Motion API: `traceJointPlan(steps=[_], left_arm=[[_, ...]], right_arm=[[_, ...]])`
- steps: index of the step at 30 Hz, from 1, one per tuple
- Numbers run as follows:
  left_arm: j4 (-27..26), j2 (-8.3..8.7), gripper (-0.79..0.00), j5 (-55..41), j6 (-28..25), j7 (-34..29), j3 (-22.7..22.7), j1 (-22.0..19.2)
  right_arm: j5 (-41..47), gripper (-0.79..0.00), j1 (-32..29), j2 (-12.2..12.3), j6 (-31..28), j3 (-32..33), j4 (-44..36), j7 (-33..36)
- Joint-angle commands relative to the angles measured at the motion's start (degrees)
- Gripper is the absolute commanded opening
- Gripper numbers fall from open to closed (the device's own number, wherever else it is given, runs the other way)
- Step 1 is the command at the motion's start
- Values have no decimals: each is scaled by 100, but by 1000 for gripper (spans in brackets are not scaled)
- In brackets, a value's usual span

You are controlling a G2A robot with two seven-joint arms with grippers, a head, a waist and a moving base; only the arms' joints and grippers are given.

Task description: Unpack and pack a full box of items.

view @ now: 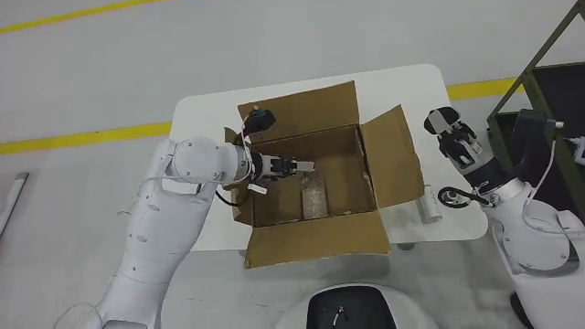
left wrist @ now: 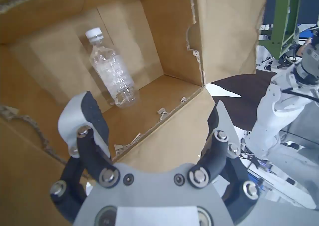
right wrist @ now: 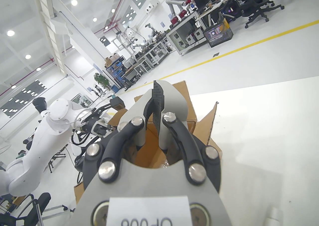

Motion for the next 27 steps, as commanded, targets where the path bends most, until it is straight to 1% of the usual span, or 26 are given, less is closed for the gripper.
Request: traceJointPlan(steps=[1,5,8,11,13,18,21,27], left_arm=[[-470,89,0,264,-77,52,-320,248],[-1270,242,0,826,-118,160,-815,715],[-1706,325,0,1147,-84,296,-1171,1015],[-1923,379,0,1229,81,502,-1531,1299],[-2037,424,0,1620,151,584,-1693,1452],[-2294,483,0,2297,357,828,-1872,1813],[-2388,497,0,2429,445,912,-1924,1979],[-2402,498,0,2428,443,908,-1920,2004]], right_arm=[[-18,-785,5,0,9,-26,-7,-1],[-35,-785,5,1,14,-72,-24,-5],[-58,-785,2,4,13,-91,-43,-3],[-66,-785,0,5,5,-115,-64,-12],[-64,-785,-5,5,-6,-128,-69,-29],[-130,-785,-21,9,-50,-172,-86,-53],[-345,-785,-21,14,10,-168,-120,-92],[-1098,-785,-104,37,262,4,-287,-273]])
